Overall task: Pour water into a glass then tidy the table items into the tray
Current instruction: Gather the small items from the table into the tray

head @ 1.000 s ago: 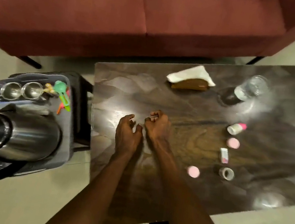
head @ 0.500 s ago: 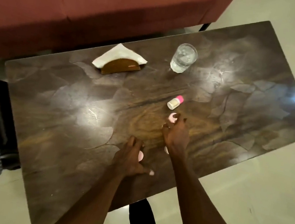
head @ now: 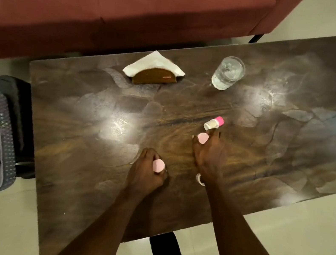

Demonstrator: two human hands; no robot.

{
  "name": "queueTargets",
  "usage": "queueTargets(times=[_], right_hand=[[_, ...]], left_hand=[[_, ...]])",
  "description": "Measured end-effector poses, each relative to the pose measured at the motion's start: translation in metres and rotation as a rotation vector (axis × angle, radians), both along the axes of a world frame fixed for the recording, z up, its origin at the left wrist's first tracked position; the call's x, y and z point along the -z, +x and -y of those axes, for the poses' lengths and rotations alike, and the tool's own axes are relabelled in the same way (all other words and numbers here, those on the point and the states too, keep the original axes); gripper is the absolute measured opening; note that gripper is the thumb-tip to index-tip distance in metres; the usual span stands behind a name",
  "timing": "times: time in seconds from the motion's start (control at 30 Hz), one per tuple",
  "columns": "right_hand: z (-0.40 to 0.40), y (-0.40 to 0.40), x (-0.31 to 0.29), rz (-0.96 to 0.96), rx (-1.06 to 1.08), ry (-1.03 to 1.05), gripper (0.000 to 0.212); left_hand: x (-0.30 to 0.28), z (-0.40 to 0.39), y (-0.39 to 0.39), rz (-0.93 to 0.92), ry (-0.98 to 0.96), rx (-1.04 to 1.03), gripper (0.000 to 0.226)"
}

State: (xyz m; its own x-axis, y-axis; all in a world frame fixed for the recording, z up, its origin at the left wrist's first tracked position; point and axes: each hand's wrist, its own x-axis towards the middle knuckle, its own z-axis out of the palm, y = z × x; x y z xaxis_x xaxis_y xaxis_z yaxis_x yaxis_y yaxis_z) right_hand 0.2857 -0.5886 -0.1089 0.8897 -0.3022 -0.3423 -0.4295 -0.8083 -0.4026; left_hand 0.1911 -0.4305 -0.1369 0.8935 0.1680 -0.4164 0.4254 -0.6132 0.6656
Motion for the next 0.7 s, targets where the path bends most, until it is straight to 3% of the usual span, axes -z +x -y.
queueTargets(times=[0.13, 0.27, 0.4, 0.57, 0.7], right_hand=[[-0.066, -0.007, -0.005, 0.092, -0.157, -0.024, 0.052], [-0.157, -0.013, -0.009, 0.129, -0.3, 0.152, 0.046], [-0.256, -0.021, -0.015, 0.147, -0.507, 0.295, 0.036], [-0.36, -0.018, -0.02, 0.058, -0.688, 0.505, 0.036], [-0.426, -0.005, -0.025, 0.018, -0.902, 0.541, 0.037]], left_hand=[[-0.022, -0.056, 0.004, 0.093, 0.035, -0.265, 0.038], [-0.042, -0.139, 0.001, 0.168, 0.086, -0.465, 0.044], [-0.058, -0.226, -0.017, 0.239, 0.154, -0.667, 0.034], [-0.056, -0.296, -0.031, 0.125, 0.291, -0.781, 0.031], [-0.042, -0.336, -0.025, 0.055, 0.288, -0.801, 0.039]])
